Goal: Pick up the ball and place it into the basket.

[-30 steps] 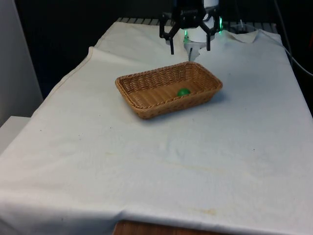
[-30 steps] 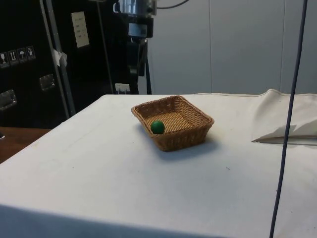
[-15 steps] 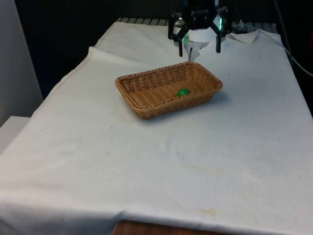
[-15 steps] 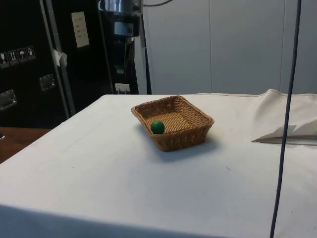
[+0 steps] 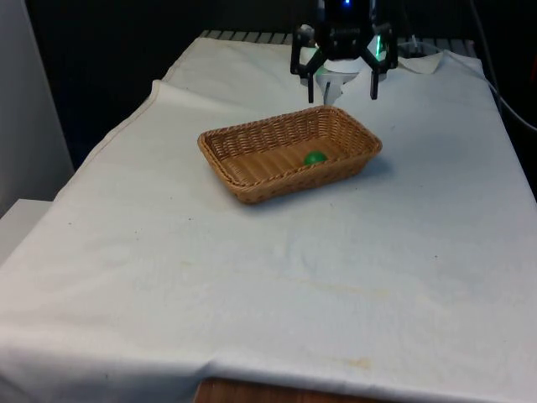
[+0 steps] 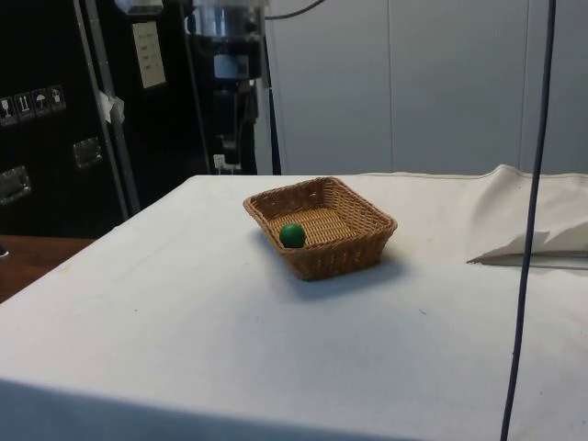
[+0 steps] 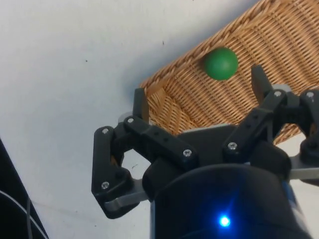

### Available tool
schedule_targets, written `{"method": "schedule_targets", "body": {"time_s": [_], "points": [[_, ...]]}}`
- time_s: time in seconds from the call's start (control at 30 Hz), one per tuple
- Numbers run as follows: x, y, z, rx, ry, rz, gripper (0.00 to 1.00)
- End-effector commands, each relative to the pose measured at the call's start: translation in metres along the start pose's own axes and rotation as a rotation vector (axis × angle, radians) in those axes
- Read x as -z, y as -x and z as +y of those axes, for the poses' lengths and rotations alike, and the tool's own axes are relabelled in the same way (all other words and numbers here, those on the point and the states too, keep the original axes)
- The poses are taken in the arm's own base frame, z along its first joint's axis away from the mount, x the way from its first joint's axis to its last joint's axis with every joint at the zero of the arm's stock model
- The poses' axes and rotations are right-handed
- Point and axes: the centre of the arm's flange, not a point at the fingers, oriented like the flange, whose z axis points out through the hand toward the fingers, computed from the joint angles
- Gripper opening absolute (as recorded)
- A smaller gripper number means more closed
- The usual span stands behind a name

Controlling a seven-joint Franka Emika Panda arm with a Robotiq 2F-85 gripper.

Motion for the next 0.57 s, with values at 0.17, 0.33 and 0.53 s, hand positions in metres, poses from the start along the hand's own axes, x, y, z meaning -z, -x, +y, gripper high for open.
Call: {"method": "schedule_targets", "body": {"time_s": [0.17, 0.33, 0.53], "points": [[-0.0065, 0.0028, 0.0003, -0.054, 0.000, -0.021, 1.00], [-0.0082, 0.0040, 0.0008, -0.089, -0.001, -0.025, 1.00], [-0.0085, 0.0042, 0.0008, -0.125, -0.001, -0.025, 1.00]]}}
